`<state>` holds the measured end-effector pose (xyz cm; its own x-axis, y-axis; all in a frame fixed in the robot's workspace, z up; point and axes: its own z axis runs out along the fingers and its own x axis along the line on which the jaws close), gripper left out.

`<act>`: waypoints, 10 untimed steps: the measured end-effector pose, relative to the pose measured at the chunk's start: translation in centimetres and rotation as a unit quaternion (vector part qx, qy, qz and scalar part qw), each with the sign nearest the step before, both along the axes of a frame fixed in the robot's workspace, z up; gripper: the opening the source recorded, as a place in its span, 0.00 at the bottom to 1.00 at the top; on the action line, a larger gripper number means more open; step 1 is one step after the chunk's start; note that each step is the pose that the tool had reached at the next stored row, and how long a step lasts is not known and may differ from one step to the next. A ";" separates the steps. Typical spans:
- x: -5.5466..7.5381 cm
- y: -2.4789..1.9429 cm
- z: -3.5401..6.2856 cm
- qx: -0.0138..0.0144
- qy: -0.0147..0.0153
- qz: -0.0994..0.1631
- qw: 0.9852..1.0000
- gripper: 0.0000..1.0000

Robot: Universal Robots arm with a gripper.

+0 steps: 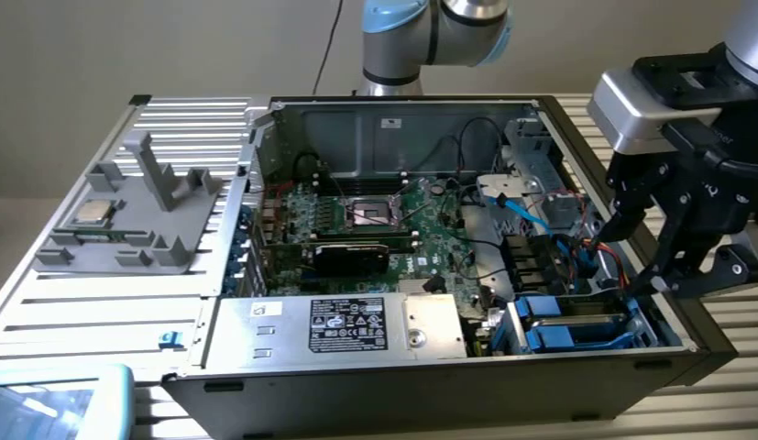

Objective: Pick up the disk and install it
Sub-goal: 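Insert the first disk wire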

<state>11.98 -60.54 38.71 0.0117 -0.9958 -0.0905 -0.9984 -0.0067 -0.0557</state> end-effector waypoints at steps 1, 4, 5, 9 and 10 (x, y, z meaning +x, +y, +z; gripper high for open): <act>0.1 -0.16 -0.05 0.004 0.000 0.000 1.000 0.56; 0.1 -0.63 -0.28 0.013 0.003 0.000 1.000 0.56; 0.2 -0.78 -0.36 0.015 0.004 0.000 1.000 0.56; 0.2 -1.40 -0.72 0.023 0.008 0.001 1.000 0.56; 0.3 -1.53 -0.81 0.025 0.009 0.001 1.000 0.56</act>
<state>12.25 -62.07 37.91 0.0110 -0.9899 -0.1413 -0.9993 -0.0058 -0.0373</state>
